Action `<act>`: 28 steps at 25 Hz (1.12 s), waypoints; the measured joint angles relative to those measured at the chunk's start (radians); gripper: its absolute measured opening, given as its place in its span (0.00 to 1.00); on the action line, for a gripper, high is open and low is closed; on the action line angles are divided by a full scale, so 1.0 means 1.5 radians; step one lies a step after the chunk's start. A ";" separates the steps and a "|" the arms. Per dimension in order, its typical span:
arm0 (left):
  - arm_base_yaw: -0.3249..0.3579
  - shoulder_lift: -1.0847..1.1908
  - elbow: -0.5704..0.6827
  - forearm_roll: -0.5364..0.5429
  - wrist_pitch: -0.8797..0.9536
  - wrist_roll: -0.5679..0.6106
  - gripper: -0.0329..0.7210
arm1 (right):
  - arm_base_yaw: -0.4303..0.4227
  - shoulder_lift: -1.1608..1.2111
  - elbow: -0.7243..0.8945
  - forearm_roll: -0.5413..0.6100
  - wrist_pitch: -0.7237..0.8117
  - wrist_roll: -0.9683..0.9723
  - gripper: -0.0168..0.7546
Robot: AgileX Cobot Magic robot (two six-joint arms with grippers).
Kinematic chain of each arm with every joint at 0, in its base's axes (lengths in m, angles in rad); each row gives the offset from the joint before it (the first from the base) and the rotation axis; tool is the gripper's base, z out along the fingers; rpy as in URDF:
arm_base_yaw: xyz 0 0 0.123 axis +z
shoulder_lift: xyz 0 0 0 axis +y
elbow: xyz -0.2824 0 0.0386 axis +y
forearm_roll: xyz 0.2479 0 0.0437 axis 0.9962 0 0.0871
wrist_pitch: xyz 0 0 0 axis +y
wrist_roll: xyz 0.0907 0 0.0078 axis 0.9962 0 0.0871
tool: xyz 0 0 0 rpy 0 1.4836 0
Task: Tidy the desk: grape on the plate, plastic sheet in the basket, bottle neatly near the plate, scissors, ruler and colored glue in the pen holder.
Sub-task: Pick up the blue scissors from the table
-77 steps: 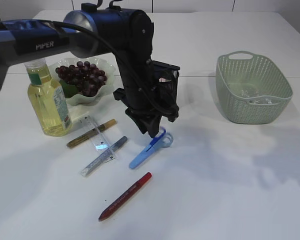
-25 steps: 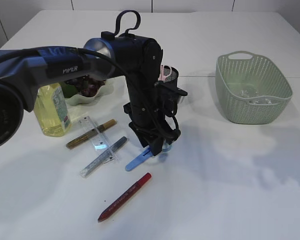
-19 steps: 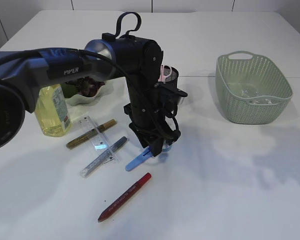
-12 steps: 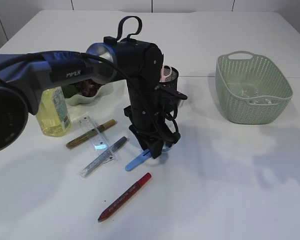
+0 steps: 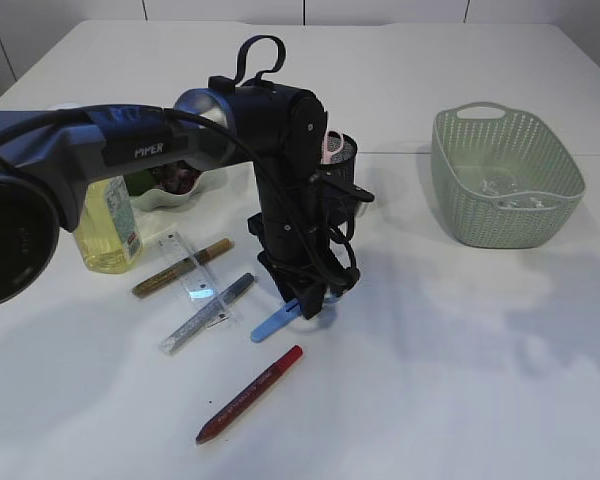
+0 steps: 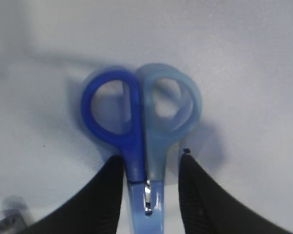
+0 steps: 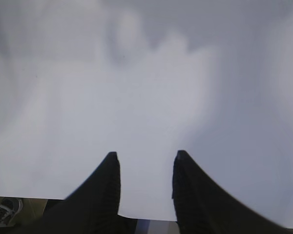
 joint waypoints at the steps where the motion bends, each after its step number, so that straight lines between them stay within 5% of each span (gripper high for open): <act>1: 0.000 0.000 0.000 0.000 0.000 0.000 0.43 | 0.000 0.000 0.000 0.000 0.000 0.000 0.42; 28: 0.000 0.000 0.000 0.015 0.000 0.000 0.36 | 0.000 0.000 0.000 0.000 -0.002 0.000 0.42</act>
